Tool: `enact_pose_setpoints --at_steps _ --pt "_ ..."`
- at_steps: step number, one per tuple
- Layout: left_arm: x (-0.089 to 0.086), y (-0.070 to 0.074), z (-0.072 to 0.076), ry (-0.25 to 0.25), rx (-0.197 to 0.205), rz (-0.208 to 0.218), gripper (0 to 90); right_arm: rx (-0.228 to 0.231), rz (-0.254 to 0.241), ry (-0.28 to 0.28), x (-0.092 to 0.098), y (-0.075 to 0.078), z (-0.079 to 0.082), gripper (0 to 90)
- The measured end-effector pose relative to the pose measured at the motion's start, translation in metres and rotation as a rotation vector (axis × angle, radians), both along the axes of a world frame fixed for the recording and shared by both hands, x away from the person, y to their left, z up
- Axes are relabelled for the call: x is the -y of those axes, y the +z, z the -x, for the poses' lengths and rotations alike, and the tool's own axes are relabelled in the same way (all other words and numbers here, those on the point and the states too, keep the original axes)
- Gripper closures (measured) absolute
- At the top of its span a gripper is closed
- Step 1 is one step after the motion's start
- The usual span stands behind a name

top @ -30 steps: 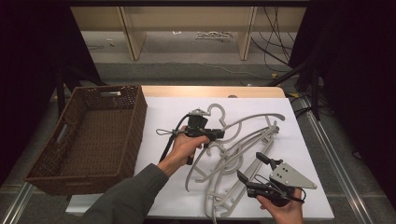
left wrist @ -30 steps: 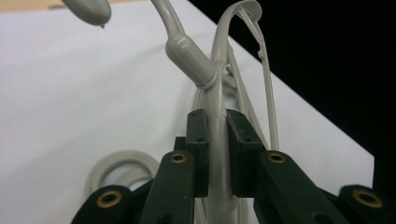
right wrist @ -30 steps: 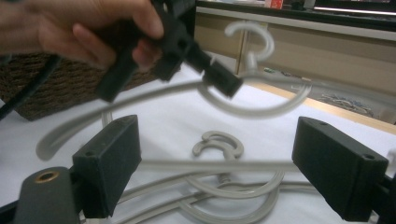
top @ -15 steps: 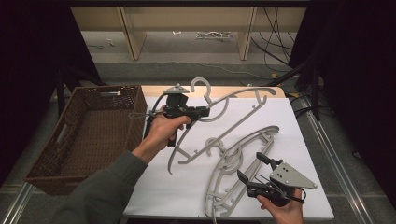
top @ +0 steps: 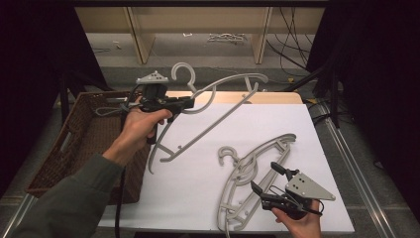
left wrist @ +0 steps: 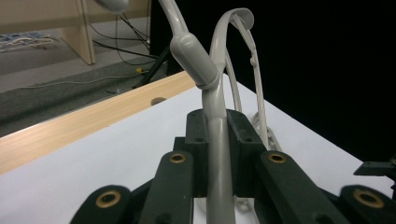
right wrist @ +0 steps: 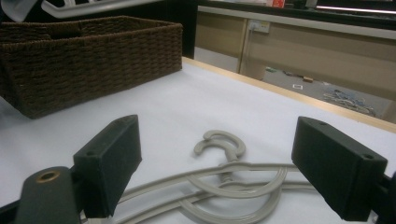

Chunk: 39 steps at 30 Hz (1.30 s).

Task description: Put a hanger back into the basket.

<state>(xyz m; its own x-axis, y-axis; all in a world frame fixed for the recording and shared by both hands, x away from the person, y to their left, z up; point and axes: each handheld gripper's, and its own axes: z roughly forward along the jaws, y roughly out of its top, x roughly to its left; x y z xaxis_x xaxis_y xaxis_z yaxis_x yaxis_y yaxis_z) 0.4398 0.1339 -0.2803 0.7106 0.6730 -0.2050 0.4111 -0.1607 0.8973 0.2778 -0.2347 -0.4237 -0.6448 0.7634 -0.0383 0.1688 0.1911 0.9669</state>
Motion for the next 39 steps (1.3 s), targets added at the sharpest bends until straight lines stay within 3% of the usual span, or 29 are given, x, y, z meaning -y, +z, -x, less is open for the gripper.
enact_pose_setpoints --at_steps 4,7,9,10,17,31,34,35,36,39 --pt "-0.019 0.005 0.005 0.026 0.007 -0.016 80.1 -0.001 0.0 0.0 0.0 0.0 0.0 16.8" --pt "-0.036 0.007 0.007 0.05 0.021 -0.02 80.1 0.024 0.01 0.004 0.0 0.0 -0.002 16.8" --pt "-0.046 0.008 0.008 0.063 0.028 -0.012 80.1 0.02 0.016 0.003 0.0 0.0 -0.001 16.8" --pt "-0.052 0.008 0.009 0.066 0.033 -0.008 80.1 -0.005 0.008 0.004 0.0 0.0 0.0 16.8" --pt "-0.088 0.007 0.011 0.119 0.078 -0.02 80.1 -0.005 0.007 0.003 -0.001 0.0 0.0 16.8" --pt "-0.162 -0.013 0.017 0.241 0.092 -0.044 80.1 -0.005 0.009 0.002 -0.002 -0.002 0.0 16.8" --pt "-0.176 -0.017 0.018 0.266 0.108 -0.058 80.1 -0.006 0.009 0.001 -0.002 -0.002 0.0 16.8" --pt "-0.179 -0.018 0.018 0.272 0.108 -0.062 80.1 0.012 0.014 0.0 -0.002 -0.002 -0.002 16.8" --pt "-0.184 -0.02 0.018 0.281 0.109 -0.072 80.1 0.0 -0.008 0.01 -0.004 -0.003 -0.002 16.8" --pt "-0.195 -0.024 0.018 0.294 0.115 -0.101 80.1 -0.009 0.013 -0.001 -0.003 -0.003 -0.001 16.8"
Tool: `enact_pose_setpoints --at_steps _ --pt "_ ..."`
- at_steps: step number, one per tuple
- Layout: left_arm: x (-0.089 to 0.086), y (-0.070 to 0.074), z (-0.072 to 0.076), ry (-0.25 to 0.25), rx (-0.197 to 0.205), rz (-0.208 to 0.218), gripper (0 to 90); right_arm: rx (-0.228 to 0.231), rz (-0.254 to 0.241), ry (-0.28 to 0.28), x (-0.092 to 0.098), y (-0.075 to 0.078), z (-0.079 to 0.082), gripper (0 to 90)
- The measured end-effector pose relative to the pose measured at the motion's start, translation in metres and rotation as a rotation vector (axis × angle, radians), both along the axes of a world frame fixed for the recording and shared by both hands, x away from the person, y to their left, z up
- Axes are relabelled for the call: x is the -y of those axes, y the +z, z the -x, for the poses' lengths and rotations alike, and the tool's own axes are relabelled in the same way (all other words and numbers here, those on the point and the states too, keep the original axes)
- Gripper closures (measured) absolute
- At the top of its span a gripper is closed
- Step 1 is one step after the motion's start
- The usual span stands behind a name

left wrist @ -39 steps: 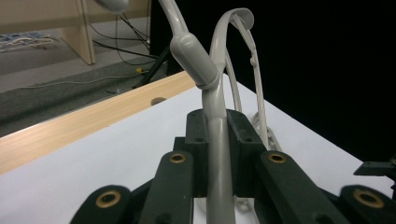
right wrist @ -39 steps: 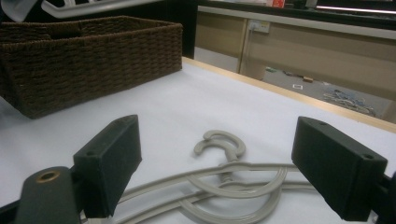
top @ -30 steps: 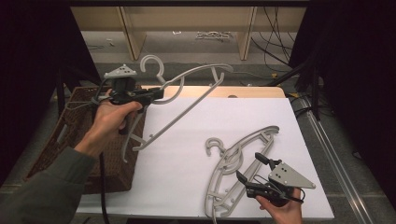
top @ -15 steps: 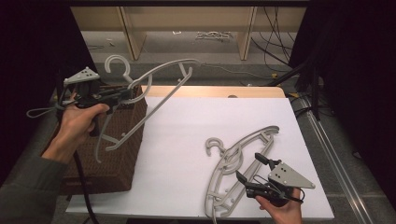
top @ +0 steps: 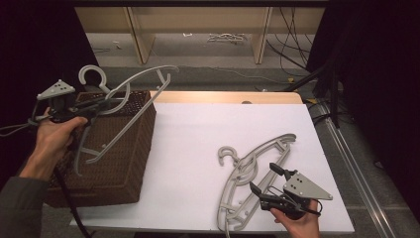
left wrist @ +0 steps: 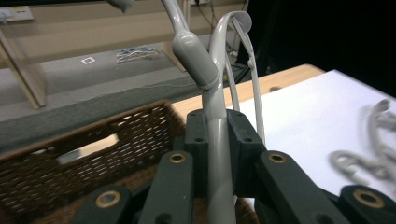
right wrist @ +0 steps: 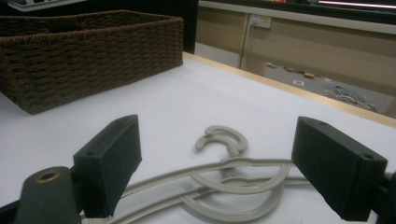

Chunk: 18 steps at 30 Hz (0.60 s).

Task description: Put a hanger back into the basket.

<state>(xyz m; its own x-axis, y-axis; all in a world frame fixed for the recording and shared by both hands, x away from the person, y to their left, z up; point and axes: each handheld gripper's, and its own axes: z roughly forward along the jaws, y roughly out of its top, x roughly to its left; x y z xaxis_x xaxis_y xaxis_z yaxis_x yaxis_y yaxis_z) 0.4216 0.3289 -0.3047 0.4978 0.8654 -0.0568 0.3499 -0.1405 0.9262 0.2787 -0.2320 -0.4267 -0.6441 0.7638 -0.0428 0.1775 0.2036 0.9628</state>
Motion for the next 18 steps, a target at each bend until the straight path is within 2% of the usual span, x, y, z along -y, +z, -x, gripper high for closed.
enact_pose_setpoints --at_steps 2,3,5,8,11,13,16,18 --pt "-0.006 -0.003 0.0 0.012 0.0 -0.009 80.1 0.001 -0.008 0.006 -0.001 0.0 0.0 16.8" --pt "-0.01 -0.005 0.0 0.015 -0.003 -0.01 80.1 0.005 0.016 0.002 0.001 0.001 0.0 16.8" --pt "-0.015 -0.008 0.0 0.018 0.001 -0.03 80.1 0.02 0.005 0.003 0.0 0.0 -0.001 16.8" --pt "-0.021 -0.014 0.001 0.037 -0.019 -0.047 80.1 0.02 0.007 0.002 0.0 -0.001 -0.002 16.8" --pt "-0.029 -0.018 0.002 0.049 -0.017 -0.052 80.1 0.013 0.006 0.001 0.0 -0.001 -0.002 16.8" --pt "-0.033 -0.021 0.002 0.057 -0.017 -0.067 80.1 -0.007 0.005 0.007 -0.001 -0.001 -0.001 16.8" --pt "-0.039 -0.025 0.004 0.071 -0.025 -0.094 80.1 -0.007 0.005 0.006 -0.001 -0.001 -0.001 16.8" --pt "-0.045 -0.028 0.005 0.082 -0.027 -0.097 80.1 -0.012 0.007 0.005 -0.001 -0.001 -0.001 16.8"
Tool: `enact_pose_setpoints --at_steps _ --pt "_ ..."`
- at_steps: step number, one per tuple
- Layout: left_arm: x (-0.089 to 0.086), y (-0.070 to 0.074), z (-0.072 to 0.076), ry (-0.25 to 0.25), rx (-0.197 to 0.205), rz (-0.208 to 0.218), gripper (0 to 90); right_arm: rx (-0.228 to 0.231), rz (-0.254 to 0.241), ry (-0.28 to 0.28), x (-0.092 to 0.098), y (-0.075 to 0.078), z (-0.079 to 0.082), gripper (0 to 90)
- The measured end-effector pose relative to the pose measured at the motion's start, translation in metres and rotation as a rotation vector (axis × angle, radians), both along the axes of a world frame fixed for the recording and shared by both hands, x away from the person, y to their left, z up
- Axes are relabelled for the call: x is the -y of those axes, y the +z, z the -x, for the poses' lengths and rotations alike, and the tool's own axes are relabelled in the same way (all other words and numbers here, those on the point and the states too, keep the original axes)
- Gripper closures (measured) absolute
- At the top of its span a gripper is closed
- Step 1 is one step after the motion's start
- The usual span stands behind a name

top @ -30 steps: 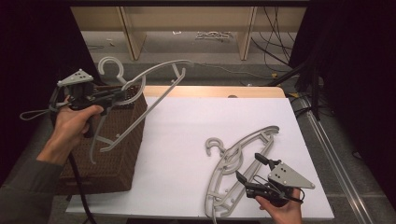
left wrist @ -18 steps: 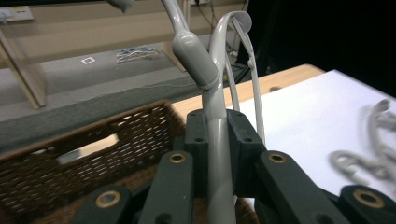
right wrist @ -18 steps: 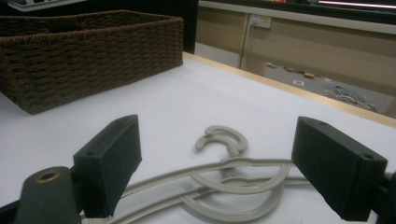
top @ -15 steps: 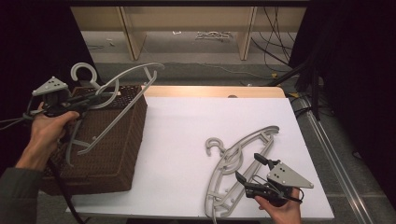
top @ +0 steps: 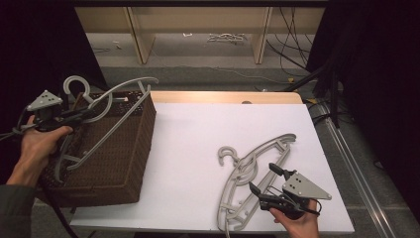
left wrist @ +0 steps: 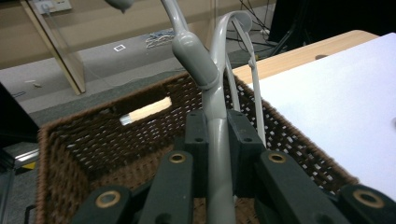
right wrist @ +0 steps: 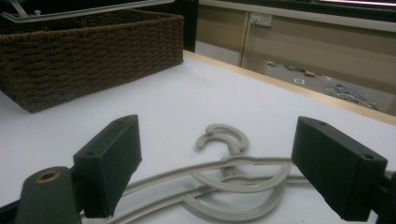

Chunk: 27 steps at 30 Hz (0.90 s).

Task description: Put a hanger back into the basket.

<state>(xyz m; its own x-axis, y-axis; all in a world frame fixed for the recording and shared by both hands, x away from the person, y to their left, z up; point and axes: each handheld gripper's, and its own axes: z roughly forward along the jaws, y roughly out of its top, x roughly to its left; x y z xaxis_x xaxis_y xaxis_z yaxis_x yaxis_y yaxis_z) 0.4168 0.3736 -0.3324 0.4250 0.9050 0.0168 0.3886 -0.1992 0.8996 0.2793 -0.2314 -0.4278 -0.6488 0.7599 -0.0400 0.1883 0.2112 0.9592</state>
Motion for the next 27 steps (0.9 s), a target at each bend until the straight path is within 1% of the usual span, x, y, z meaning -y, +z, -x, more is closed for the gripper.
enact_pose_setpoints --at_steps 2,4,5,6,7,10,11,12,15,16,17,18,20,21,24,25,26,27 --pt "-0.007 -0.003 0.001 0.019 0.005 0.005 80.1 0.003 -0.004 -0.002 -0.001 -0.001 0.0 16.8" --pt "-0.011 -0.005 0.001 0.029 0.0 -0.004 80.1 -0.001 -0.003 0.0 -0.001 0.0 0.0 16.8" --pt "-0.013 -0.006 0.001 0.035 -0.003 -0.014 80.1 0.006 -0.003 -0.003 -0.001 -0.001 -0.001 16.8" --pt "-0.015 -0.008 0.001 0.04 -0.003 -0.019 80.1 0.021 0.003 -0.001 -0.001 -0.001 -0.002 16.8" --pt "-0.017 -0.009 0.001 0.044 -0.003 -0.021 80.1 0.019 0.007 0.003 0.0 -0.001 -0.002 16.8" --pt "-0.021 -0.015 0.0 0.042 -0.008 -0.03 80.1 0.012 0.009 0.001 -0.001 -0.001 -0.002 16.8" --pt "-0.022 -0.017 0.0 0.04 -0.013 -0.036 80.1 -0.003 -0.004 0.006 -0.002 -0.001 -0.001 16.8" --pt "-0.022 -0.019 0.0 0.039 -0.014 -0.041 80.1 0.002 -0.017 0.008 -0.003 -0.002 -0.002 16.8" --pt "-0.023 -0.024 0.002 0.037 -0.022 -0.044 80.1 -0.001 -0.005 0.006 -0.002 -0.002 -0.001 16.8" --pt "-0.024 -0.026 0.002 0.039 -0.021 -0.042 80.1 -0.003 -0.01 0.006 -0.002 -0.002 -0.002 16.8" --pt "-0.026 -0.027 0.003 0.04 -0.021 -0.038 80.1 0.004 -0.015 0.008 -0.002 -0.002 -0.002 16.8" --pt "-0.027 -0.027 0.004 0.042 -0.022 -0.037 80.1 0.031 -0.004 0.004 -0.002 -0.002 -0.003 16.8" --pt "-0.03 -0.029 0.006 0.043 -0.026 -0.036 80.1 0.024 0.004 0.006 -0.001 -0.002 -0.003 16.8" --pt "-0.032 -0.029 0.007 0.047 -0.031 -0.039 80.1 0.028 -0.004 0.005 -0.002 -0.003 -0.003 16.8" --pt "-0.035 -0.033 0.009 0.042 -0.044 -0.054 80.0 0.019 0.004 0.006 -0.002 -0.002 -0.003 16.8" --pt "-0.036 -0.036 0.01 0.041 -0.057 -0.056 80.0 0.021 0.009 0.003 -0.002 -0.002 -0.003 16.8" --pt "-0.036 -0.038 0.01 0.043 -0.065 -0.058 79.9 -0.006 0.004 0.003 -0.004 -0.003 -0.002 16.9" --pt "-0.036 -0.039 0.009 0.047 -0.079 -0.065 79.9 0.011 0.009 0.001 -0.003 -0.003 -0.003 16.8"
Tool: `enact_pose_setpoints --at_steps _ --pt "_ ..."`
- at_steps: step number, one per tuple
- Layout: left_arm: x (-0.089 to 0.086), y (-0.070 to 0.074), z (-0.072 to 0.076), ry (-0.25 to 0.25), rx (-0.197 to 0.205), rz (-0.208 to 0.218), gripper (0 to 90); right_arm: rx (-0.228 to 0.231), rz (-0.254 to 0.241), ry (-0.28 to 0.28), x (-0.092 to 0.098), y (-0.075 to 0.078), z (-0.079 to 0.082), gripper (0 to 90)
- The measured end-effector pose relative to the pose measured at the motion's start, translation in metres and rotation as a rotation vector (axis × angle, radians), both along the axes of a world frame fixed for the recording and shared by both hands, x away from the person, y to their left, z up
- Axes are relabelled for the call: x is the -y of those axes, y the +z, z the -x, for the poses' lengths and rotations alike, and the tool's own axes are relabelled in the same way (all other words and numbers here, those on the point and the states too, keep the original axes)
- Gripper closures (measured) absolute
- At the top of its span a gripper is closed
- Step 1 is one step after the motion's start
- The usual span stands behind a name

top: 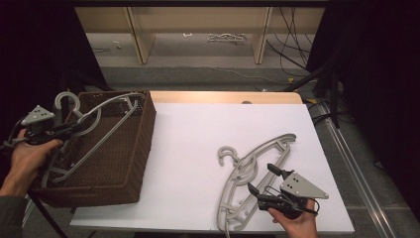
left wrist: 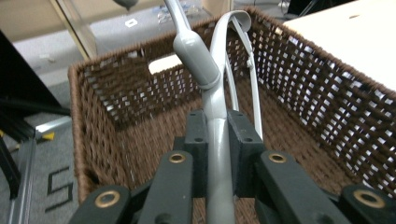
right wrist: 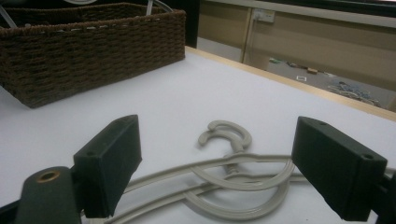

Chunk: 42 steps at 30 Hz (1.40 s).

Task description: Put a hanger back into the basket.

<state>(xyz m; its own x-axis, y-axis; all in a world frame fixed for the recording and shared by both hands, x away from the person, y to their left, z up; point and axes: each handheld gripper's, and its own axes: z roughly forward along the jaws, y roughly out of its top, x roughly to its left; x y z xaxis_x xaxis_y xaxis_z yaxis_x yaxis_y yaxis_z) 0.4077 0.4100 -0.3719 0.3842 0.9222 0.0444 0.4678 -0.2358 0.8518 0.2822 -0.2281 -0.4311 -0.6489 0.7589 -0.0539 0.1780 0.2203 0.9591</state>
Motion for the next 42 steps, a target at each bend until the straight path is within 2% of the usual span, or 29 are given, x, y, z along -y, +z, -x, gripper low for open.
enact_pose_setpoints --at_steps 1,2,3,4,5,7,8,10,12,13,15,16,17,18,19,20,21,22,25,26,28,29,32,34,35,37,39,42 --pt "0.001 -0.003 -0.001 0.007 -0.011 -0.004 79.8 0.006 0.001 0.006 0.0 0.0 -0.001 16.9" --pt "0.001 -0.004 -0.002 0.007 -0.017 -0.002 79.8 -0.018 0.0 0.005 -0.001 0.0 0.0 16.8" --pt "0.002 -0.005 -0.003 0.007 -0.023 -0.005 79.7 -0.019 0.001 0.005 -0.001 0.0 0.0 16.9" --pt "0.003 -0.007 -0.004 0.005 -0.035 -0.014 79.6 0.005 0.007 0.004 0.0 -0.001 -0.001 16.9" --pt "0.004 -0.008 -0.005 0.003 -0.037 -0.021 79.6 0.003 0.007 0.007 0.0 -0.001 -0.001 16.9" --pt "0.007 -0.011 -0.008 0.001 -0.055 -0.024 79.6 -0.018 -0.001 0.006 -0.001 0.0 0.0 16.9" --pt "0.007 -0.013 -0.009 -0.009 -0.078 -0.052 79.5 -0.018 -0.001 0.006 0.0 0.0 0.0 16.9" --pt "0.01 -0.017 -0.012 -0.013 -0.099 -0.063 79.5 -0.021 0.0 0.006 0.0 0.0 0.001 16.9" --pt "0.009 -0.02 -0.015 -0.039 -0.135 -0.106 79.4 -0.015 -0.012 0.011 -0.001 -0.001 0.0 16.9" --pt "0.011 -0.023 -0.016 -0.039 -0.144 -0.117 79.3 -0.016 0.0 0.007 -0.001 0.0 0.0 16.9" --pt "0.011 -0.025 -0.018 -0.033 -0.158 -0.131 79.3 -0.023 -0.006 0.019 -0.001 0.0 0.0 16.9" --pt "0.013 -0.028 -0.02 -0.009 -0.162 -0.106 79.3 -0.022 -0.006 0.019 -0.001 0.0 0.0 16.9" --pt "0.011 -0.029 -0.02 -0.016 -0.178 -0.132 79.2 -0.016 -0.006 0.012 -0.001 0.0 0.0 16.9" --pt "0.012 -0.031 -0.021 0.002 -0.187 -0.113 79.0 -0.017 0.0 0.008 -0.001 0.0 0.0 16.9" --pt "0.011 -0.032 -0.021 -0.01 -0.187 -0.127 78.8 -0.018 0.001 0.008 0.0 0.0 0.0 16.9" --pt "0.01 -0.033 -0.021 -0.001 -0.203 -0.132 78.7 -0.018 0.001 0.008 0.0 0.0 0.001 16.9" --pt "0.009 -0.034 -0.02 0.006 -0.209 -0.132 78.8 0.011 -0.001 0.009 0.0 0.0 -0.001 16.9" --pt "0.008 -0.035 -0.02 0.017 -0.199 -0.133 78.5 0.01 -0.002 0.01 0.0 0.0 -0.001 16.9" --pt "0.003 -0.034 -0.02 0.044 -0.205 -0.128 79.1 -0.022 -0.007 0.02 -0.001 0.0 0.0 16.9" --pt "0.002 -0.035 -0.02 0.046 -0.196 -0.118 79.3 -0.018 -0.012 0.018 -0.002 -0.001 0.0 16.9" --pt "0.001 -0.035 -0.02 0.056 -0.206 -0.128 79.7 -0.01 0.001 0.006 -0.001 0.0 0.0 17.0" --pt "0.001 -0.036 -0.02 0.06 -0.207 -0.128 79.8 0.009 0.005 0.009 0.0 0.0 -0.001 17.0" --pt "-0.001 -0.039 -0.021 0.084 -0.213 -0.137 79.8 0.013 -0.004 0.012 -0.001 0.0 -0.001 17.0" --pt "-0.003 -0.042 -0.022 0.115 -0.219 -0.13 80.2 0.001 0.014 0.008 0.0 0.001 0.0 16.9" --pt "-0.004 -0.042 -0.022 0.12 -0.225 -0.135 80.3 -0.015 -0.011 0.019 -0.002 0.0 0.0 17.0" --pt "-0.005 -0.043 -0.022 0.136 -0.233 -0.135 80.1 -0.016 -0.01 0.018 -0.001 0.0 0.0 17.0" --pt "-0.006 -0.043 -0.022 0.132 -0.235 -0.125 79.4 -0.017 -0.011 0.02 -0.001 -0.001 0.0 17.0" --pt "-0.008 -0.038 -0.019 0.147 -0.216 -0.085 78.1 -0.016 -0.01 0.019 -0.001 0.0 0.0 17.0"
